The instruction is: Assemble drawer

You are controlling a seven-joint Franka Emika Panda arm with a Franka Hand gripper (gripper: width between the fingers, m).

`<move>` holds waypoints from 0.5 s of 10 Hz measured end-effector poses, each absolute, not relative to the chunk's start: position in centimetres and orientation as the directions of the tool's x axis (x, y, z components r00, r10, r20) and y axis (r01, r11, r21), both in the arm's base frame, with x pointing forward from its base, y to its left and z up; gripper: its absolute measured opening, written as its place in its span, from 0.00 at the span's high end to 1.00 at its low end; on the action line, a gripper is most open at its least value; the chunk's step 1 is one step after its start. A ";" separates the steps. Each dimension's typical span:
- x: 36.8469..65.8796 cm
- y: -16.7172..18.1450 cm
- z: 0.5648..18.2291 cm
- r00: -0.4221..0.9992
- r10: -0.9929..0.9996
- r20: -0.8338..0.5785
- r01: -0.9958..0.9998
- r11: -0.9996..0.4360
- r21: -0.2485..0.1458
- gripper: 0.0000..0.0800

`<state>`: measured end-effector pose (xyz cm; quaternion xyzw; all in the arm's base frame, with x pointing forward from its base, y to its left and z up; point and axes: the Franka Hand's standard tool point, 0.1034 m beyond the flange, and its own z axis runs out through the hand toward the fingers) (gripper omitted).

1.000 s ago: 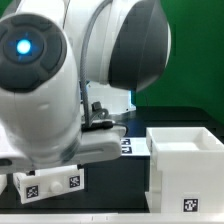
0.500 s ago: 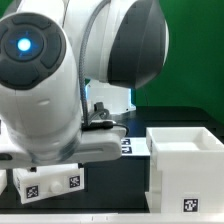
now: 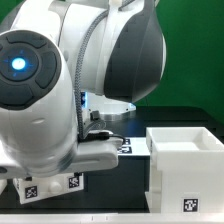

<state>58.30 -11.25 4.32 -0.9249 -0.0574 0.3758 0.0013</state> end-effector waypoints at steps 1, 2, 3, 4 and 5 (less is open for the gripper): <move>58.3 -11.1 4.1 0.719 0.109 -0.687 0.109 -0.993 -0.044 0.19; 58.2 -11.1 3.8 0.716 0.109 -0.689 0.109 -0.993 -0.044 0.19; 58.2 -11.1 3.5 0.717 0.110 -0.688 0.111 -0.993 -0.043 0.19; 58.3 -11.2 3.0 0.727 0.111 -0.677 0.114 -0.993 -0.040 0.19; 58.2 -11.4 2.5 0.732 0.110 -0.672 0.114 -0.993 -0.038 0.19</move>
Offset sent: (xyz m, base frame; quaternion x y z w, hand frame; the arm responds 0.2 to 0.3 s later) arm -0.0056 0.0036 -0.0121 -0.0075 0.0209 -0.0046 0.9997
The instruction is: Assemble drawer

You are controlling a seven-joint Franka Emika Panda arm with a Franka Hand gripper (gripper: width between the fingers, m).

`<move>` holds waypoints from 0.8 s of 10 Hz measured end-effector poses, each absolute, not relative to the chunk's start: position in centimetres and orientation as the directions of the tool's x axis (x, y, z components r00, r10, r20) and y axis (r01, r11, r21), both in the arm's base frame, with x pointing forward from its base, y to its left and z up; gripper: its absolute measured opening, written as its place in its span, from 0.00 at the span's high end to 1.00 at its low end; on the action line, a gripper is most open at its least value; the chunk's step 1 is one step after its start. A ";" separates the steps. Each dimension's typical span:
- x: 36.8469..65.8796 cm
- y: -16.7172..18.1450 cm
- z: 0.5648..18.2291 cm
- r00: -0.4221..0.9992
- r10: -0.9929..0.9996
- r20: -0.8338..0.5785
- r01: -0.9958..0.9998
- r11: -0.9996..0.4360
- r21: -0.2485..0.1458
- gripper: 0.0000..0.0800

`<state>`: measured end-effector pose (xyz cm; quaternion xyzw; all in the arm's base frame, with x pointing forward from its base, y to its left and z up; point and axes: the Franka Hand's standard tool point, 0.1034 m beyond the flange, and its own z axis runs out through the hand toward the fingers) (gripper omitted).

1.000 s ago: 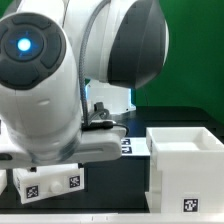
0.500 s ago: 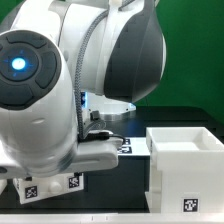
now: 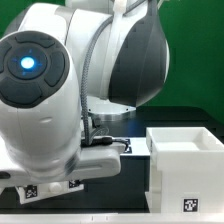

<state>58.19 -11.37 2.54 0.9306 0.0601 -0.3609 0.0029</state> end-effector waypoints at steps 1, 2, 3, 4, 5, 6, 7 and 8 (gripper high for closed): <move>58.0 -11.5 2.2 0.733 0.109 -0.672 0.113 -0.993 -0.038 0.19; 57.8 -11.5 1.9 0.731 0.108 -0.674 0.113 -0.993 -0.038 0.19; 57.6 -11.5 1.5 0.728 0.108 -0.677 0.112 -0.993 -0.038 0.19; 57.4 -11.5 1.2 0.729 0.109 -0.675 0.113 -0.993 -0.038 0.19; 57.3 -11.4 0.8 0.736 0.114 -0.668 0.120 -0.992 -0.037 0.19; 56.9 -11.5 0.7 0.737 0.125 -0.664 0.127 -0.991 -0.045 0.19; 56.5 -12.2 0.7 0.732 0.138 -0.667 0.132 -0.989 -0.060 0.19; 56.3 -12.9 0.7 0.733 0.136 -0.667 0.126 -0.990 -0.062 0.19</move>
Offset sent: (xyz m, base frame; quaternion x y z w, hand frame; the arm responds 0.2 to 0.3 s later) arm -0.0122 -0.0010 -0.0126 -0.0023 -0.0044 -0.0103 0.9999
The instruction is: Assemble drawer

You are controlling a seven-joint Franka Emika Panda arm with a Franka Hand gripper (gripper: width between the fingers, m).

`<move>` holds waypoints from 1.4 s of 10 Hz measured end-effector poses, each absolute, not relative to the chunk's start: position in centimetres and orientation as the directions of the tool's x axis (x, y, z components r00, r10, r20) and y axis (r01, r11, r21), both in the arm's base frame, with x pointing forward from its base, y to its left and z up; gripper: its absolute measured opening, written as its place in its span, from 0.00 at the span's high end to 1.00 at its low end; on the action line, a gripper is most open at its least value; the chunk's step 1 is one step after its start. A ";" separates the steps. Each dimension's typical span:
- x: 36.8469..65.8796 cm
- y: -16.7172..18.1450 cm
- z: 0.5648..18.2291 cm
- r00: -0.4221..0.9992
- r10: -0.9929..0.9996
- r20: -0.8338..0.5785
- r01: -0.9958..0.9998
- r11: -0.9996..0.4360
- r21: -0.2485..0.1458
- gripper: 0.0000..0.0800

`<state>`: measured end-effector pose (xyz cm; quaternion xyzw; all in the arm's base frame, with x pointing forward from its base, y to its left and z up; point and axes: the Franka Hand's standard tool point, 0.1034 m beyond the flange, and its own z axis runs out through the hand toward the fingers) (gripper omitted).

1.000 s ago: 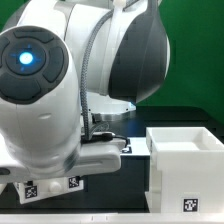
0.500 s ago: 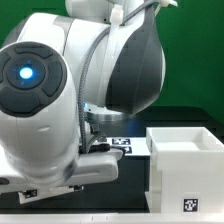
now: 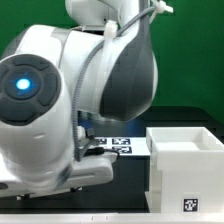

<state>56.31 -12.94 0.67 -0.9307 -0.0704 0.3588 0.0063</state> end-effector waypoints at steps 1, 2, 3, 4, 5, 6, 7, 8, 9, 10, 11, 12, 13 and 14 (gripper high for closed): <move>56.2 -13.4 0.7 0.734 0.133 -0.666 0.124 -0.990 -0.061 0.19; 56.2 -13.6 0.7 0.734 0.129 -0.666 0.122 -0.991 -0.058 0.19; 56.2 -13.8 1.0 0.735 0.125 -0.666 0.119 -0.991 -0.056 0.19; 56.0 -14.1 1.2 0.733 0.105 -0.672 0.096 -0.994 -0.050 0.19; 55.7 -14.4 1.5 0.721 0.087 -0.688 0.076 -0.996 -0.046 0.19; 55.7 -14.4 1.4 0.721 0.088 -0.687 0.079 -0.996 -0.045 0.19; 55.7 -14.4 1.4 0.721 0.089 -0.687 0.080 -0.996 -0.045 0.19; 55.6 -14.4 1.4 0.719 0.087 -0.690 0.078 -0.996 -0.045 0.19; 55.1 -14.3 1.4 0.689 0.069 -0.721 0.060 -0.997 -0.038 0.19; 55.2 -14.5 1.0 0.674 0.057 -0.737 0.051 -0.998 -0.032 0.19; 55.5 -14.5 0.7 0.675 0.056 -0.735 0.052 -0.998 -0.029 0.19; 55.5 -14.3 0.7 0.675 0.055 -0.736 0.053 -0.998 -0.026 0.19; 55.5 -14.0 0.6 0.673 0.054 -0.738 0.055 -0.998 -0.022 0.19; 55.4 -13.8 0.6 0.672 0.051 -0.739 0.054 -0.998 -0.020 0.19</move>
Offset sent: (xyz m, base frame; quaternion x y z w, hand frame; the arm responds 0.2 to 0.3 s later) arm -0.0092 -0.0150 0.0151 0.0019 -0.0186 0.0127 0.9997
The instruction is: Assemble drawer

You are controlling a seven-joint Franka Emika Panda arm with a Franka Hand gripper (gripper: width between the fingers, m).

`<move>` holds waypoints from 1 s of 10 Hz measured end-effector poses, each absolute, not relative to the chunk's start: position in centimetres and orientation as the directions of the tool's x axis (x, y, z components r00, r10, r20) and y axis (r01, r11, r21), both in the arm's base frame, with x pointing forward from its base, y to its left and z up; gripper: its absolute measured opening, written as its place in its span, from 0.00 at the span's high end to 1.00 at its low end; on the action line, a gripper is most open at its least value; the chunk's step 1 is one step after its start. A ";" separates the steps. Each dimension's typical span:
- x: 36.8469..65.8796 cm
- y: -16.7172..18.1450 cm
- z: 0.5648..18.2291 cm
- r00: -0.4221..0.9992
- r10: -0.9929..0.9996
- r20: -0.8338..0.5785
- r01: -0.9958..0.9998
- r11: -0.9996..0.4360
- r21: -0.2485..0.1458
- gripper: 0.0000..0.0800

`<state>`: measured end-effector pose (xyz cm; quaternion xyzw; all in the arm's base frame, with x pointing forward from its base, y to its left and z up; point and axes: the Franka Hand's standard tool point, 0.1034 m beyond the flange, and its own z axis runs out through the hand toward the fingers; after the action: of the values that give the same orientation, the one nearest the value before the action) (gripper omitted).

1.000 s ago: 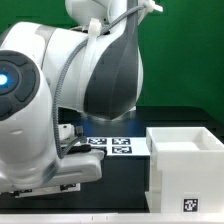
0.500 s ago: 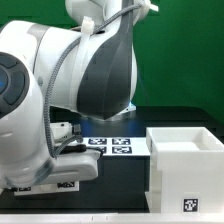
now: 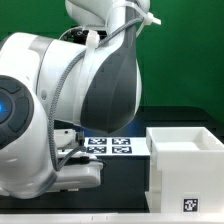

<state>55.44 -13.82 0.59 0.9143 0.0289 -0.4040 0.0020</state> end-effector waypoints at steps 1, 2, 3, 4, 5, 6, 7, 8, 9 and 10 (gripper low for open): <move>55.4 -13.8 0.6 0.669 0.051 -0.741 0.054 -0.998 -0.020 0.19; 55.1 -13.7 0.9 0.655 0.043 -0.755 0.045 -0.999 -0.019 0.19; 54.8 -13.6 1.1 0.635 0.033 -0.772 0.034 -0.999 -0.015 0.19; 55.0 -13.5 1.3 0.639 0.025 -0.769 0.030 -1.000 -0.008 0.19; 54.8 -13.4 1.5 0.639 0.026 -0.769 0.029 -1.000 -0.010 0.19; 54.7 -13.5 1.4 0.637 0.025 -0.770 0.028 -1.000 -0.010 0.32; 54.7 -13.5 1.4 0.637 0.025 -0.770 0.028 -1.000 -0.010 0.49; 54.7 -13.5 1.4 0.637 0.025 -0.770 0.027 -1.000 -0.010 0.49; 54.7 -13.5 1.4 0.637 0.025 -0.770 0.027 -1.000 -0.010 0.74; 54.7 -13.5 1.4 0.637 0.025 -0.770 0.027 -1.000 -0.010 0.80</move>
Offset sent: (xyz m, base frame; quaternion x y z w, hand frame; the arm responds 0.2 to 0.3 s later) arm 0.0052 -0.0002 0.0085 0.0132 -0.0470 0.0544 0.9973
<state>54.72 -13.54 1.36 0.9048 0.0144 -0.4257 0.0012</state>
